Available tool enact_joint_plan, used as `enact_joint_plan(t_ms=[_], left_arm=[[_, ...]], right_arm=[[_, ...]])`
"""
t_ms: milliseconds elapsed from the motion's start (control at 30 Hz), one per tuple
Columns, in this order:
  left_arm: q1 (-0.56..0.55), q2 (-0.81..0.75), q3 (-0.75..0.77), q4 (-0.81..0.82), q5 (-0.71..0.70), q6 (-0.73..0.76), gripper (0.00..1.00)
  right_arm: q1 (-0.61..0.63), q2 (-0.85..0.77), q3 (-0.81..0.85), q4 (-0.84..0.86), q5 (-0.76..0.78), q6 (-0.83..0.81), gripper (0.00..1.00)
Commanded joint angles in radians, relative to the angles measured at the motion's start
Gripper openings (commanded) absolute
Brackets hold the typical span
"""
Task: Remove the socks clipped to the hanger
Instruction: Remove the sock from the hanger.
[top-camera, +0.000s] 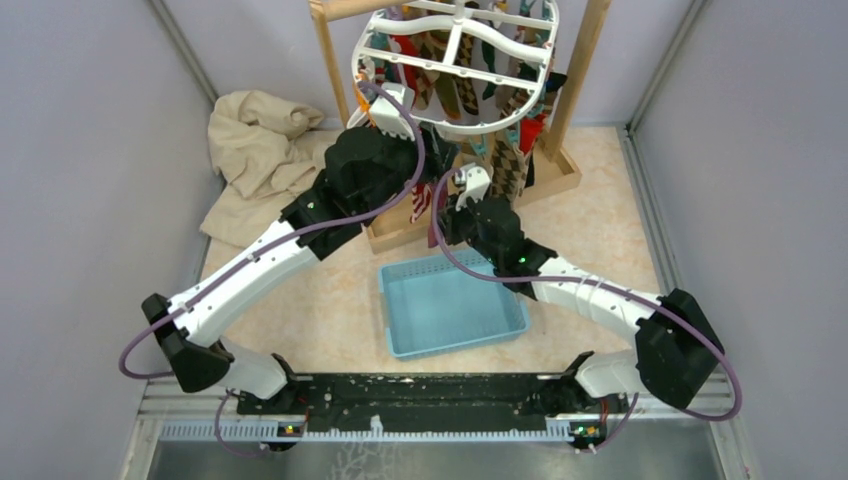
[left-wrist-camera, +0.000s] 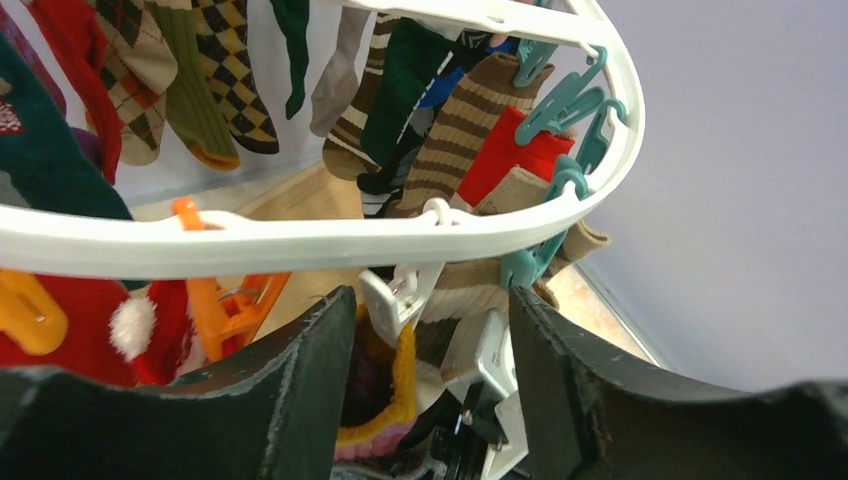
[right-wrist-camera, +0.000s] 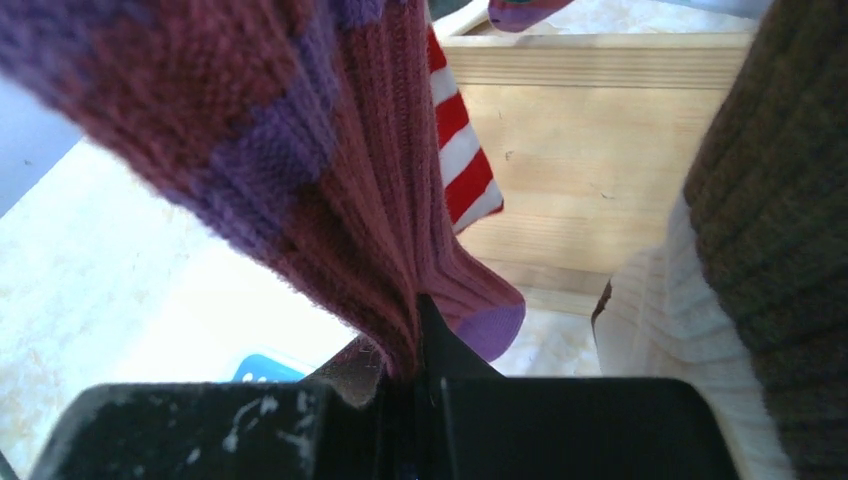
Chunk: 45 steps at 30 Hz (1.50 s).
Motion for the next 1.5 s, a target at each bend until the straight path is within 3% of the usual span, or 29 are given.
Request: enact_joint_plan(t_ms=[0, 533, 933, 1333, 1467], left_arm=[[-0.01, 0.043, 0.06, -0.006, -0.016, -0.02, 0.66], [-0.016, 0.103, 0.113, -0.013, -0.152, -0.011, 0.62], [-0.016, 0.137, 0.154, -0.013, -0.163, 0.018, 0.43], [-0.016, 0.134, 0.164, -0.007, -0.171, 0.038, 0.14], [-0.015, 0.134, 0.168, -0.007, -0.165, 0.042, 0.1]], right_arm=[[0.007, 0.008, 0.064, 0.049, -0.008, 0.008, 0.0], [0.018, 0.008, 0.051, 0.051, 0.002, 0.004, 0.0], [0.018, 0.007, 0.036, 0.059, 0.006, 0.004, 0.0], [0.018, -0.009, 0.022, 0.054, 0.002, 0.004, 0.0], [0.018, -0.039, 0.016, 0.035, 0.002, 0.006, 0.0]])
